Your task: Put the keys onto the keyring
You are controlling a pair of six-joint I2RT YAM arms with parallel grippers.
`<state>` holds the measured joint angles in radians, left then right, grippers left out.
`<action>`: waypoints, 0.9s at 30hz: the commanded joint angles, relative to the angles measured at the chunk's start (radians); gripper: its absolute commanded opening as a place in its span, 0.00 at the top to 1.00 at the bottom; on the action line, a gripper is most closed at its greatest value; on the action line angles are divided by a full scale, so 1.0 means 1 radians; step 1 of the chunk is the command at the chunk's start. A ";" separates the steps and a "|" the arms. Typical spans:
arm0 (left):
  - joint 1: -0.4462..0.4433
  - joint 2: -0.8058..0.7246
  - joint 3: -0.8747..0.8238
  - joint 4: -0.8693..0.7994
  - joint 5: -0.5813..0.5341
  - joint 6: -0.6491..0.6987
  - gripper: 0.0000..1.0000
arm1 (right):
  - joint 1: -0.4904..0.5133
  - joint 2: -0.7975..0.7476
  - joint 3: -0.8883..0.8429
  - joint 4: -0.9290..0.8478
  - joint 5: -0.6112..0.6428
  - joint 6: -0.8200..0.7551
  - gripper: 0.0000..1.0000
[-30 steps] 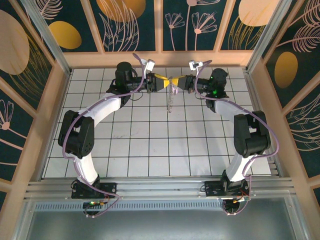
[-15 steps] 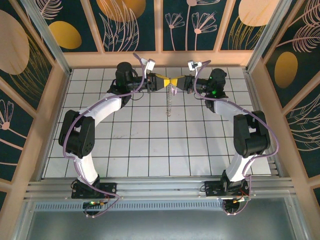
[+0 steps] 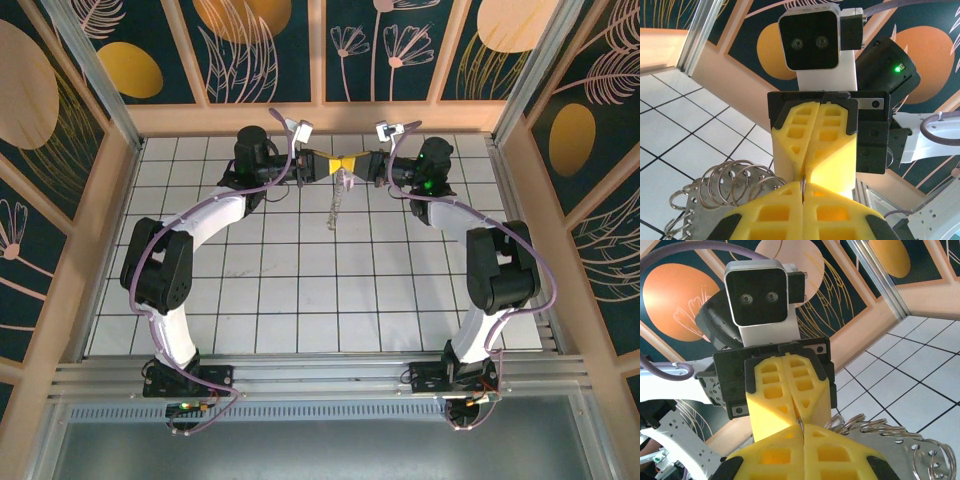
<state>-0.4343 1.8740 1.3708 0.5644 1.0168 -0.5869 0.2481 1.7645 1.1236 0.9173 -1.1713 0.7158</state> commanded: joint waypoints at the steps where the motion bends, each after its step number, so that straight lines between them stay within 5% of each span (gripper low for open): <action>1: -0.026 0.005 -0.006 0.048 0.011 0.002 1.00 | 0.003 0.001 0.034 0.061 0.014 0.009 1.00; 4: -0.026 -0.014 -0.035 0.090 -0.036 -0.027 1.00 | -0.011 -0.026 0.005 0.076 0.039 0.023 0.75; 7: -0.026 -0.035 -0.072 0.170 -0.063 -0.079 1.00 | -0.028 -0.079 -0.053 0.102 0.071 0.027 0.63; 18: -0.030 -0.075 -0.126 0.290 -0.060 -0.159 1.00 | -0.043 -0.216 -0.266 0.123 0.144 -0.060 0.59; 27: -0.041 -0.084 -0.121 0.296 -0.024 -0.167 1.00 | -0.019 -0.208 -0.276 0.097 0.147 -0.126 0.56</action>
<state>-0.4660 1.8263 1.2434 0.7906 0.9642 -0.7383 0.2134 1.5723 0.8497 0.9882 -1.0245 0.6392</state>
